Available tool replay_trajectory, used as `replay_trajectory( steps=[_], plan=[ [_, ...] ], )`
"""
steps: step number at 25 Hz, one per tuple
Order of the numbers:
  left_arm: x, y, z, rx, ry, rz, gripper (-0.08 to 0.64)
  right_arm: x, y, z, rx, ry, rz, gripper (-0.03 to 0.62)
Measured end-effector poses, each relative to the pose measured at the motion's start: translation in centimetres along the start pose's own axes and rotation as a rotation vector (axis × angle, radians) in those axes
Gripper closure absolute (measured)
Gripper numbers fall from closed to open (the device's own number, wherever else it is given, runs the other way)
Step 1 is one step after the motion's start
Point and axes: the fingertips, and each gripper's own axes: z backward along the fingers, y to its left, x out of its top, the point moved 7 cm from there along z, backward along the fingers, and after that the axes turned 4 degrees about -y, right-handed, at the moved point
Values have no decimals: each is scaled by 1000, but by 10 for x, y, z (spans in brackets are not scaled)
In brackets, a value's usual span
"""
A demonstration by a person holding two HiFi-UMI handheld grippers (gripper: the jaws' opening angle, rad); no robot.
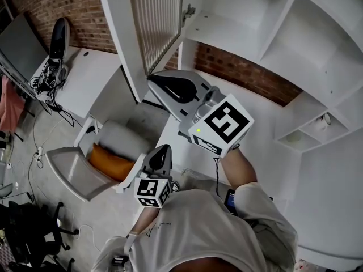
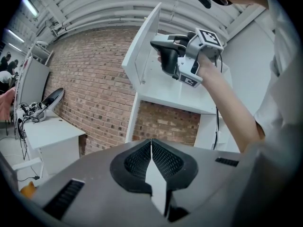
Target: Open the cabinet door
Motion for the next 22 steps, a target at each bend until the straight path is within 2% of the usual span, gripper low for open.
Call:
replay_trajectory(
  steps=[16,22],
  plan=[
    [-7,-23,-5,-61,32,5,543,-8,-9,31,-64,23,-33,566],
    [-11,-40,-6,-121,54,7,543,-10,-9,38,-82,36,-35,566]
  ],
)
